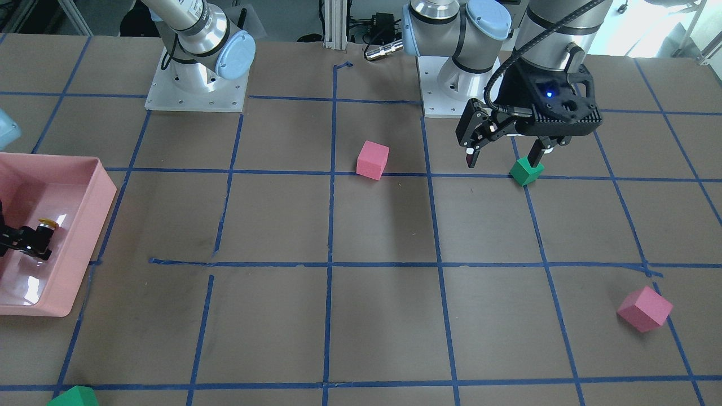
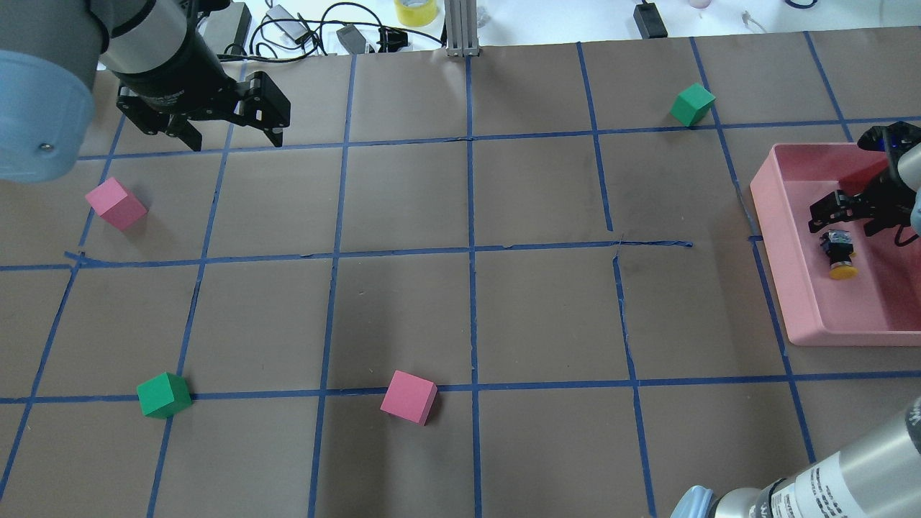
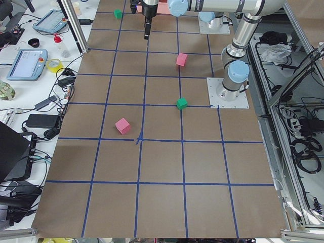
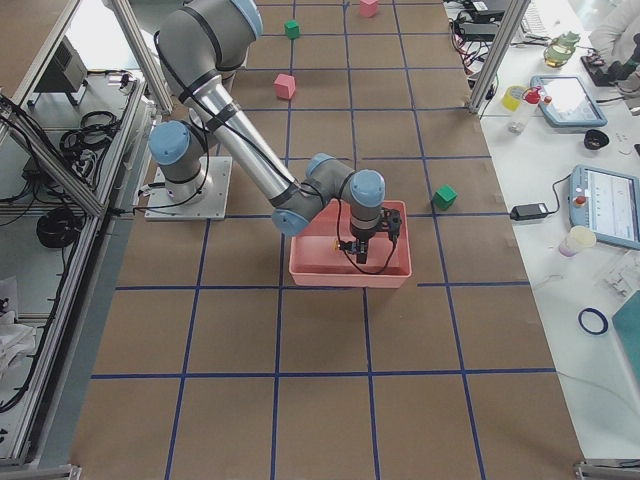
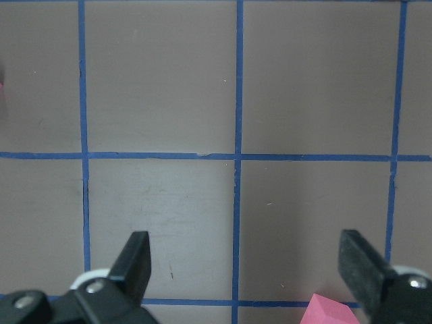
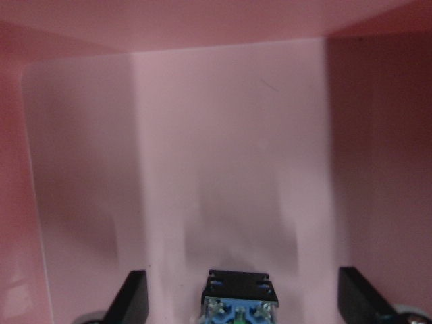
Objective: Align button upright
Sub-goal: 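Lower the right gripper into the tray and grasp the button switch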
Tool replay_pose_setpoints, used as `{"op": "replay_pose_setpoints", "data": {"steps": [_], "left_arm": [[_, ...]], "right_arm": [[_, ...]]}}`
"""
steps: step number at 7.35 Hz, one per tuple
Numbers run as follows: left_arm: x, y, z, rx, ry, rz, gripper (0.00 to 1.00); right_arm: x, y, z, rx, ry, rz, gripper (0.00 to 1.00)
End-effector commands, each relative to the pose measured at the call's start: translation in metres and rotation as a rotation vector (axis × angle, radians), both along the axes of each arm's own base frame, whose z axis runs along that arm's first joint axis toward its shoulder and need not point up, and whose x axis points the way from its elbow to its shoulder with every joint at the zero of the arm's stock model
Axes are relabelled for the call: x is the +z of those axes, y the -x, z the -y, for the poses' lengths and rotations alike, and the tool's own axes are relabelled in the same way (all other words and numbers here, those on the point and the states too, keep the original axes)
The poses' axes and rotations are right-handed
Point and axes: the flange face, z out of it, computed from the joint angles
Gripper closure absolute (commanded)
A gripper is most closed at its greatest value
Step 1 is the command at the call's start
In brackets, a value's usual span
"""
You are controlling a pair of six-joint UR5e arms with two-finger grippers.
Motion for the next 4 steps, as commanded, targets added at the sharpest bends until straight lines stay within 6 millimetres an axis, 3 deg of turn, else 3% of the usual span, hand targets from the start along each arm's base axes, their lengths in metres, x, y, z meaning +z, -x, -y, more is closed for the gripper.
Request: {"op": "replay_pose_setpoints", "data": {"steps": [1,4], "left_arm": [[0.0,0.0,0.0,0.002,0.001,0.001,0.0],[0.0,-0.001,0.0,0.002,-0.001,0.001,0.0]], "right_arm": [[-0.002,-0.001,-0.002,0.011,-0.011,0.0,0.0],[-0.013,-0.004,-0.012,0.012,-0.054,-0.009,0.0]]}}
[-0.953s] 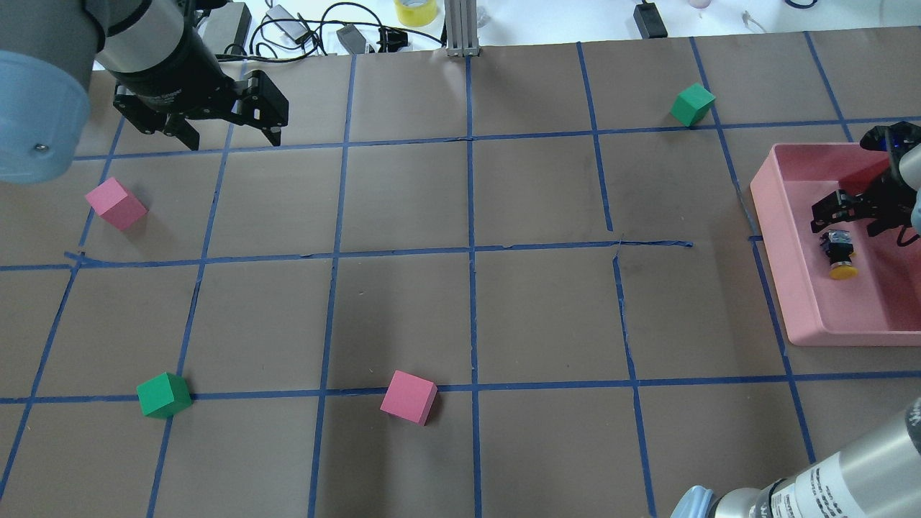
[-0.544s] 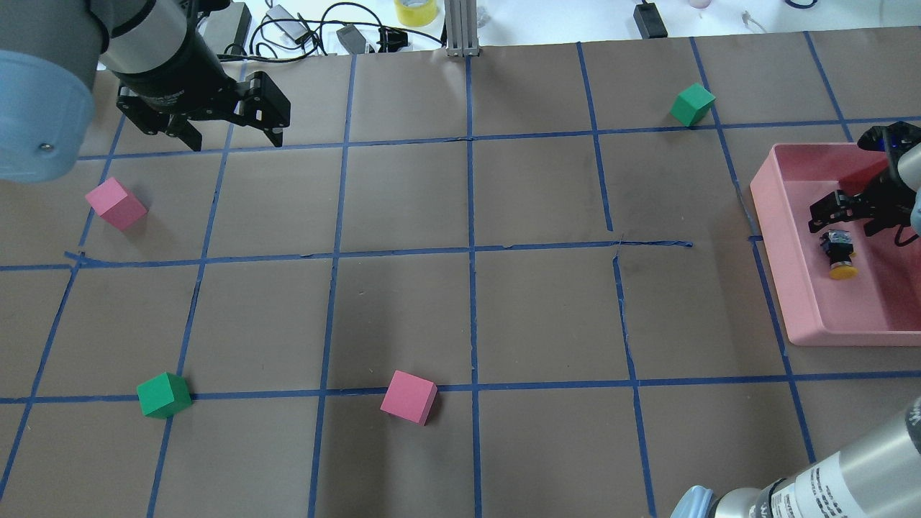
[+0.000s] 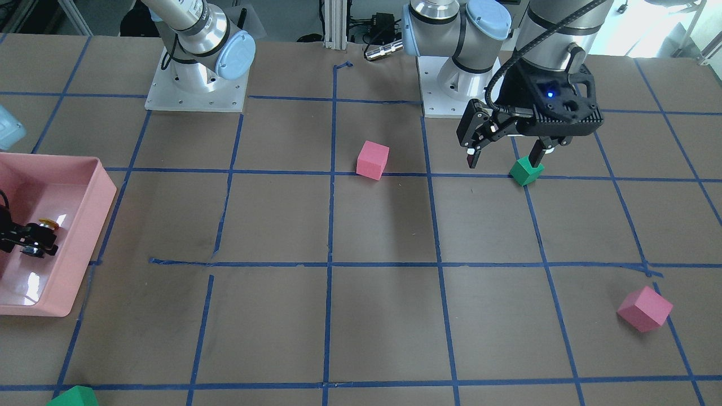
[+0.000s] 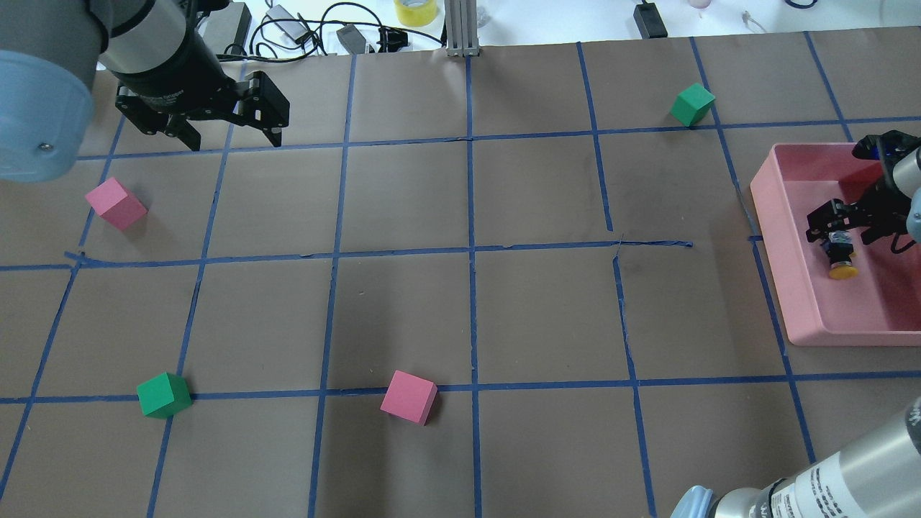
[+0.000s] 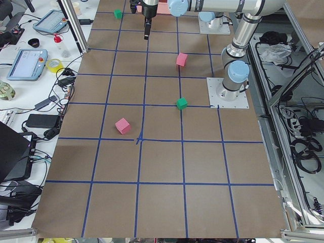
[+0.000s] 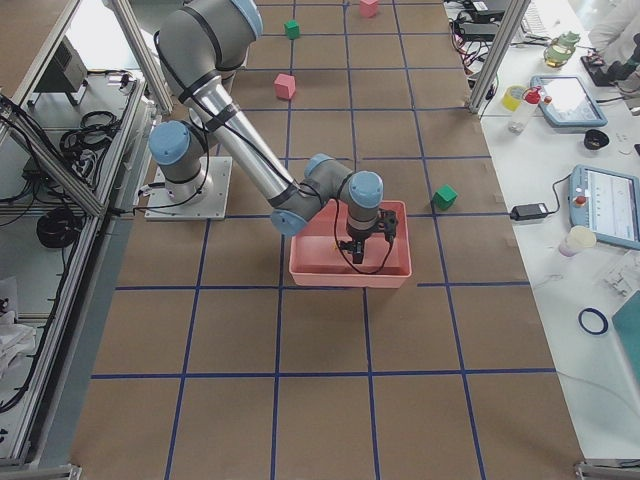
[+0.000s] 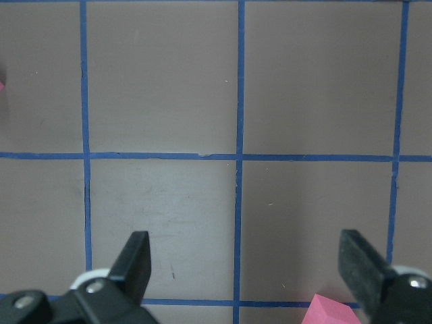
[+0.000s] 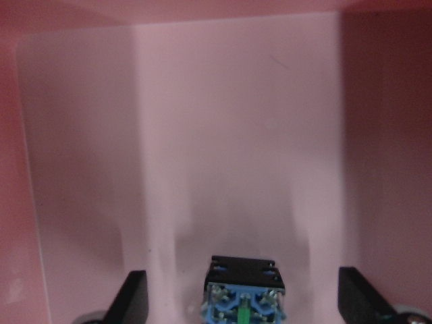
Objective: Align button upright
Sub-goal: 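Lower the right gripper into the tray and grasp the button switch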
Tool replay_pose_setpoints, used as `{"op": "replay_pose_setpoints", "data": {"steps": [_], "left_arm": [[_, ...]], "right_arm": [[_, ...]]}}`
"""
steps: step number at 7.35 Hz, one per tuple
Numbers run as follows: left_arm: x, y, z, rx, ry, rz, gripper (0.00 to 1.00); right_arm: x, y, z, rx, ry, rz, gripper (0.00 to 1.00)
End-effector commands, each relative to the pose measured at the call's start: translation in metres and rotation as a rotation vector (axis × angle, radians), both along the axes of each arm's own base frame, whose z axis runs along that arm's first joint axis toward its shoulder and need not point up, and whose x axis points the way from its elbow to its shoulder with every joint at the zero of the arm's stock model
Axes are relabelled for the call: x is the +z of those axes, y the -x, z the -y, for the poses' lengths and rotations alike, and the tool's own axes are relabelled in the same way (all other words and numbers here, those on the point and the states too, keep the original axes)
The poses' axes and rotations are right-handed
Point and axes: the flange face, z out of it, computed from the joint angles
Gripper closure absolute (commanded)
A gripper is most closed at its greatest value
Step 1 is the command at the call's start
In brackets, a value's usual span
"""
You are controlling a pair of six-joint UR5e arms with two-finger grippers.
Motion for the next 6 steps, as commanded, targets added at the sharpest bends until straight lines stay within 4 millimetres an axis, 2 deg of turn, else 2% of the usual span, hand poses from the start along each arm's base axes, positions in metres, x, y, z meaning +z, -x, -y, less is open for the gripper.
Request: {"op": "replay_pose_setpoints", "data": {"steps": [1,2,3,4,6], "left_arm": [[0.0007,-0.0003,-0.0004,0.0,0.001,0.0,0.0],[-0.0001,-0.0003,0.0001,0.0,0.0,0.0,0.0],[-0.0003,-0.0003,0.0,0.0,-0.002,0.0,0.0],[-0.0003,-0.0003,0.0,0.0,-0.002,0.0,0.0],[-0.0003,-0.0003,0.0,0.0,-0.002,0.0,0.0]], "right_arm": [[-0.0033,-0.0007,-0.0033,0.002,-0.015,-0.007,0.0],[-0.0033,-0.0011,-0.003,0.002,-0.012,-0.003,0.0],[-0.0046,-0.0021,-0.0039,0.002,-0.018,0.005,0.1],[-0.0048,-0.0023,-0.0055,0.019,-0.044,0.015,0.38],[-0.001,-0.0016,-0.0047,0.045,-0.038,0.01,0.69]]}}
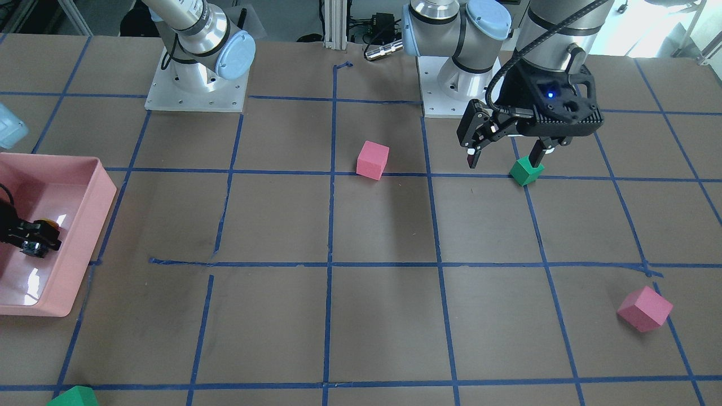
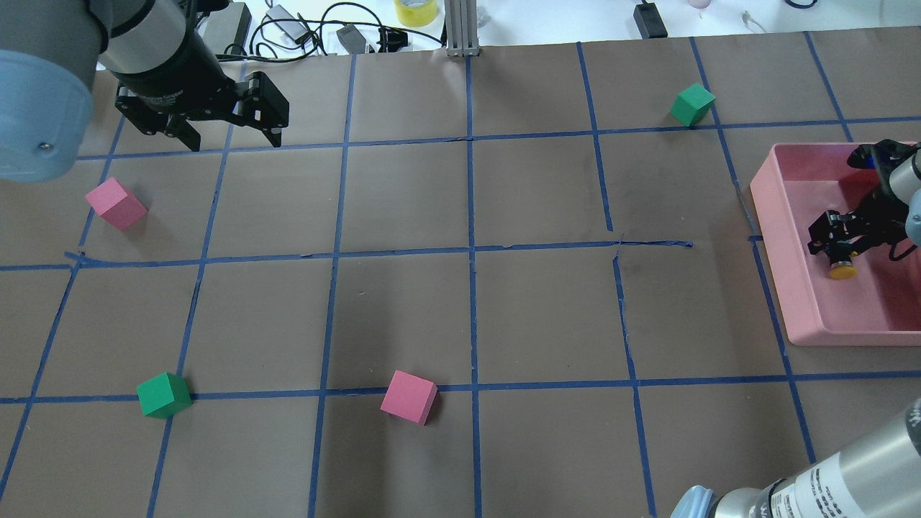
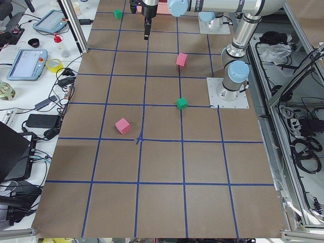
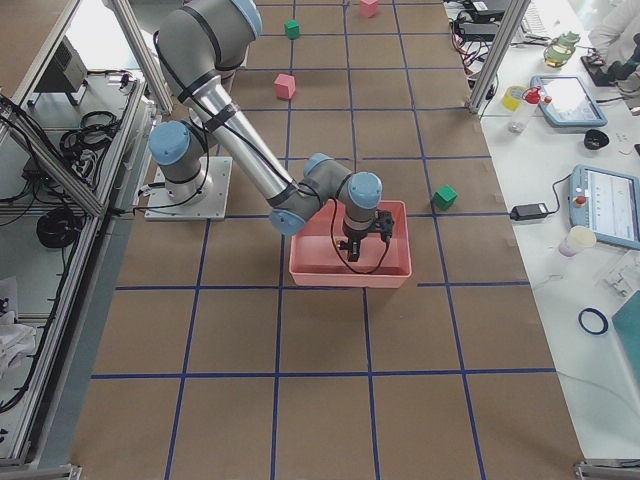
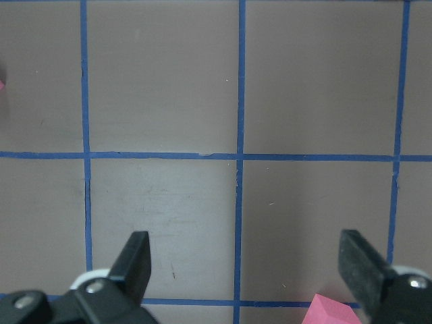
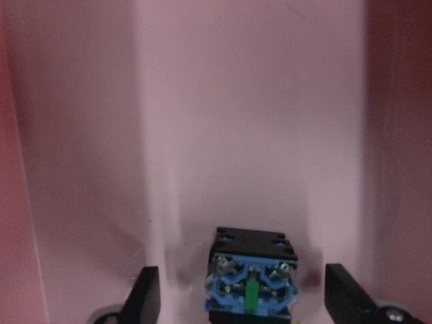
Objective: Align button upright
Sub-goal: 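Lower the right gripper into the tray and grasp the button switch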
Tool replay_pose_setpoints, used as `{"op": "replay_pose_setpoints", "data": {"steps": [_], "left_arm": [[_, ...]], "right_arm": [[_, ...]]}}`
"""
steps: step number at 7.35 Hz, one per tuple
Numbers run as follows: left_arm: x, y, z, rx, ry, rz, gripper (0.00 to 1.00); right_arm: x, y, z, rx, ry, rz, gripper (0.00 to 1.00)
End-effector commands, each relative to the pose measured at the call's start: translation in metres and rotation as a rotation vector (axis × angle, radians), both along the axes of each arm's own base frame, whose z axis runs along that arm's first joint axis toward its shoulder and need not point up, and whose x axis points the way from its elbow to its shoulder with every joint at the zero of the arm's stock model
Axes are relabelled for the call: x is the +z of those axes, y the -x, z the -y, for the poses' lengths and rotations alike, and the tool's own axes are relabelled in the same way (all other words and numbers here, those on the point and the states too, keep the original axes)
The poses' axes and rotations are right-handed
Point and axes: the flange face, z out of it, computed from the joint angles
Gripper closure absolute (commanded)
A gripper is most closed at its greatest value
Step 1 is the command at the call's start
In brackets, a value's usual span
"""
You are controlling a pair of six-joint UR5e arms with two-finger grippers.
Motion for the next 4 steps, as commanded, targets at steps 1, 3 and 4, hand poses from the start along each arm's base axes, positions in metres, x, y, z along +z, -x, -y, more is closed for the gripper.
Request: {"op": "replay_pose_setpoints", "data": {"steps": [1,3,4], "left_arm": [[0.002,-0.001,-0.001,-0.001,0.004,0.0,0.0],[0.005,-0.001,-0.002,0.0,0.009,0.0,0.0],[0.003,-0.001,-0.001,-0.003,0.006,0.001,0.0]], "right_arm": [[0.002,0.001,0.001,0.017,0.0,-0.001,0.77],[0.008,0.003,0.004,0.017,0.012,-0.008,0.98],[0.015,0.003,0.004,0.017,0.013,-0.009,1.0]]}}
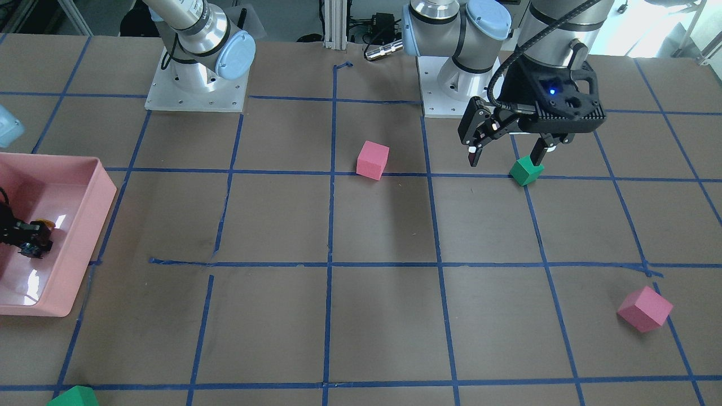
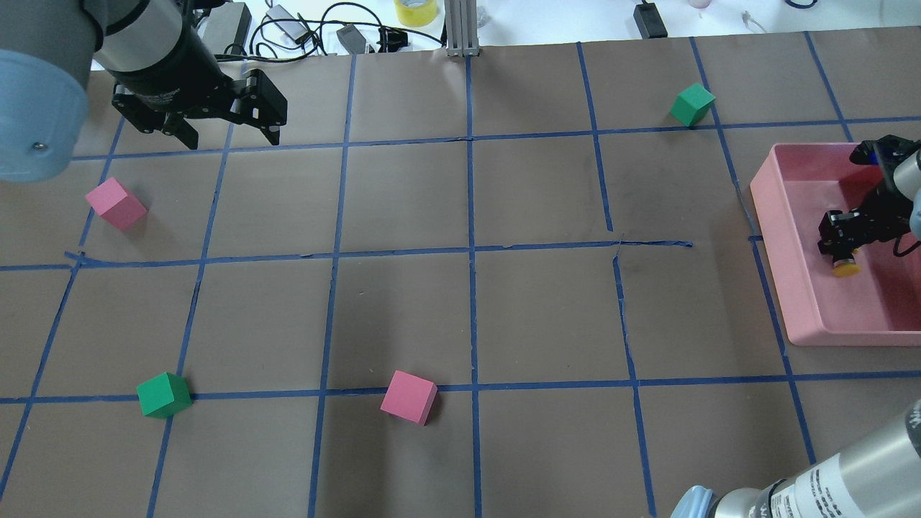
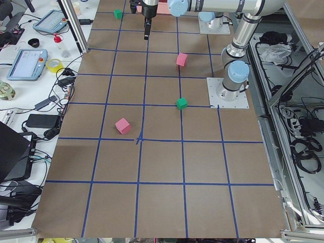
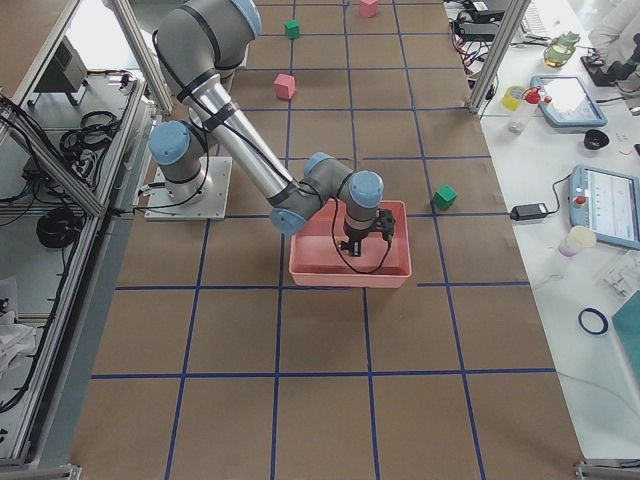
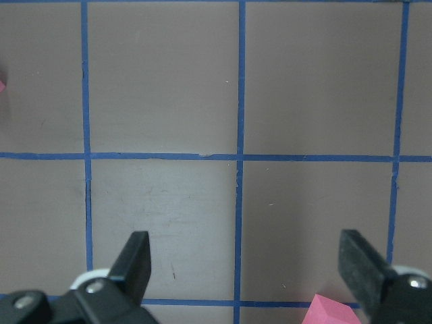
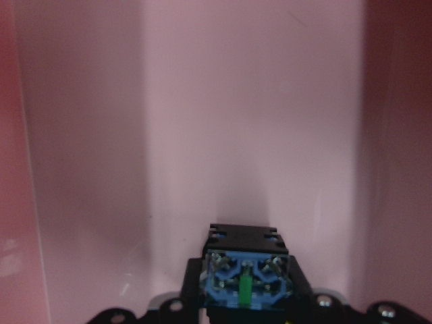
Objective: Align button upright
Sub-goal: 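Lift the button switch out of the tray with the right gripper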
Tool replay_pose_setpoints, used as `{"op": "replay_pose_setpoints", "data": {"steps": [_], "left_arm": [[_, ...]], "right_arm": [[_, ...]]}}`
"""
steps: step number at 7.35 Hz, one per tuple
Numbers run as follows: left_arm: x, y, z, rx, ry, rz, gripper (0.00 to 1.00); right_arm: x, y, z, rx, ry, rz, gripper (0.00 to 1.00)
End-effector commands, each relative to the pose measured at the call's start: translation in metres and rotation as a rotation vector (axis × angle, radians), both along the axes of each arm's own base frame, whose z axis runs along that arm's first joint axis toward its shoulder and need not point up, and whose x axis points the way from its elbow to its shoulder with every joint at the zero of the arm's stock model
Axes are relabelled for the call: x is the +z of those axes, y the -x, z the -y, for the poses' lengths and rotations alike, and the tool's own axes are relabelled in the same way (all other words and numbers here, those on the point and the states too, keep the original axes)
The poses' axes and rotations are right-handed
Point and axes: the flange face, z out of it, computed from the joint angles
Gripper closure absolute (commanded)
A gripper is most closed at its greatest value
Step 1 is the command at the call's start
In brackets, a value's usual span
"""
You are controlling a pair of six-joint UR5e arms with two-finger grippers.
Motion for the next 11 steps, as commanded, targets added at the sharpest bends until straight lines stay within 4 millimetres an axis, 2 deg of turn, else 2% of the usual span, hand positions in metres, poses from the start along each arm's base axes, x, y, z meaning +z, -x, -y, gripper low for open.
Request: {"op": "replay_pose_setpoints", "data": {"steps": [1,3,4,5,6,7,8,10,11], "left_arm": [[0.005,-0.003,-0.003,0.004,0.002,0.007,0.0],[0.016,-0.005,-0.003,0.008,0.017,0.006,0.0],[0.016,-0.003,-0.003,0.005,0.016,0.007,0.0],[0.022,-0.004,-0.005,0.005,0.026,0.007,0.0],[0.015,-0.003,-0.001,0.009,-0.005,-0.004,0.0],[0.012,-0.002,0.002,0.001,-0.01,-0.002,0.0],[0.011,-0.001,0.003,0.014,-0.009,-0.012,0.0],[0.013,0.0,-0.002,0.013,-0.03,-0.001,0.0],[0.013,0.0,-0.004,0.013,-0.044,-0.004,0.0]], "right_arm": [[0.02,0.003,0.004,0.0,-0.002,0.002,1.0],[0.078,0.003,0.016,0.011,-0.023,0.018,1.0],[0.104,0.0,0.027,0.026,-0.018,0.016,1.0],[0.128,-0.017,0.037,0.058,-0.011,0.009,1.0],[0.17,-0.056,0.035,0.104,-0.012,0.007,1.0],[0.195,-0.092,0.032,0.147,-0.004,0.008,1.0],[0.211,-0.134,0.036,0.201,0.026,0.0,1.0],[0.217,-0.219,0.048,0.214,0.039,-0.001,1.0],[0.231,-0.255,0.053,0.221,0.066,-0.006,1.0]]}}
